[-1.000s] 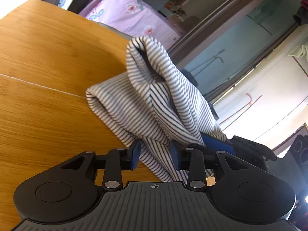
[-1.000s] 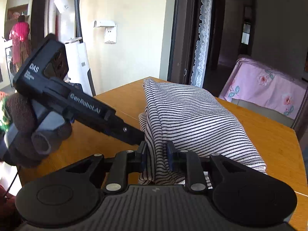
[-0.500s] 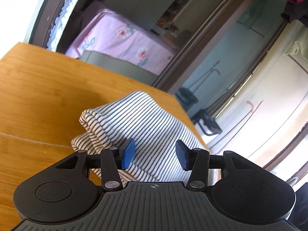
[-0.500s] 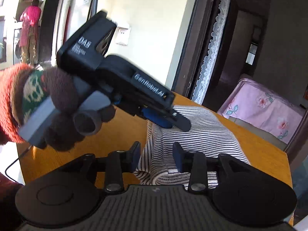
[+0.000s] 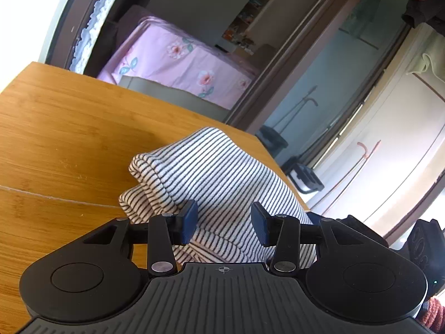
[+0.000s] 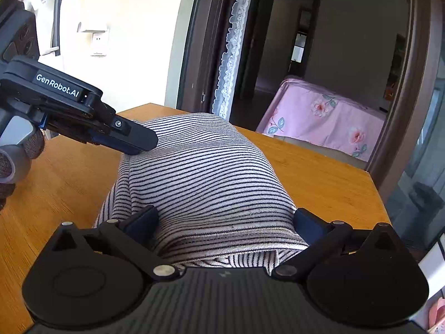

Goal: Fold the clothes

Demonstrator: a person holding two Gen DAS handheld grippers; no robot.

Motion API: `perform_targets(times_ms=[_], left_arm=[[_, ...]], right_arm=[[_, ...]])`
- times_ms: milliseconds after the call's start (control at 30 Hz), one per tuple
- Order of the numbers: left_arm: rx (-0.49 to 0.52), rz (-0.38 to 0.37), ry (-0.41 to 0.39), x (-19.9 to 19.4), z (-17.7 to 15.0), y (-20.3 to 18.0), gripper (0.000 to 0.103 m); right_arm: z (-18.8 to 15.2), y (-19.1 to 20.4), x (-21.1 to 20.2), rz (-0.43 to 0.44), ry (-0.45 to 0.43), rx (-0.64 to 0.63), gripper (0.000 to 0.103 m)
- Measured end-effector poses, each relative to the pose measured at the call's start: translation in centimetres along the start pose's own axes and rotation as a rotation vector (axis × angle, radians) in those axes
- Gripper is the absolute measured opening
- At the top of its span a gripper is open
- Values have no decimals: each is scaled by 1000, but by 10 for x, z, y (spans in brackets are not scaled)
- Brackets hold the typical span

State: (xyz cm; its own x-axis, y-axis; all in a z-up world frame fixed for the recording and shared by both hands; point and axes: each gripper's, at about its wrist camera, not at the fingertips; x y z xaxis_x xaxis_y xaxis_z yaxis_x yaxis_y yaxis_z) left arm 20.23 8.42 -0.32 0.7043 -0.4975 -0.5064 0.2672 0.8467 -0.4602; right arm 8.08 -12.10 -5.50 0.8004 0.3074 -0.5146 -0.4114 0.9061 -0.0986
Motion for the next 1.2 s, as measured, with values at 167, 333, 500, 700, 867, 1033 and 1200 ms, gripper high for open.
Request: perform_targets(times_ms=[167, 333, 500, 700, 867, 1033, 1200], left_arm=[[66, 41, -129, -22, 15, -20, 68], [27, 81, -57, 9, 25, -16, 69], [32, 93, -22, 23, 3, -3, 66], [32, 77, -31, 17, -1, 2, 66], [59, 83, -38, 16, -5, 0, 66], [52, 81, -29, 17, -2, 1, 66], [36, 74, -34, 17, -3, 4, 66]], right_arm=[[-1, 4, -5, -3, -2, 33, 103], [7, -16, -9, 83, -9, 69, 103], [33, -60, -16, 81, -111, 166, 103], [11, -84, 30, 73, 44, 325, 103], [-4, -66, 18, 78, 30, 325, 103], [4, -39, -16, 90, -45, 178, 103], [-11, -4, -6, 84, -13, 30, 103]])
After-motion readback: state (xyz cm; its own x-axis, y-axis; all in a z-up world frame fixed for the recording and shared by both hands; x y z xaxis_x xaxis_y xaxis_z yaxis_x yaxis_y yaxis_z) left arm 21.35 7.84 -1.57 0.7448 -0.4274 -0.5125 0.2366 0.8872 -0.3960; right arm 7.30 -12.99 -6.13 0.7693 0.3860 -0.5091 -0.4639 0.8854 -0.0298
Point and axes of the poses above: each gripper's, at about its wrist camera, not at the fingertips, and x roughly the way its jaws point, y to its left, z to its top, and after that the axes turned 9 degrees about z, right-handed
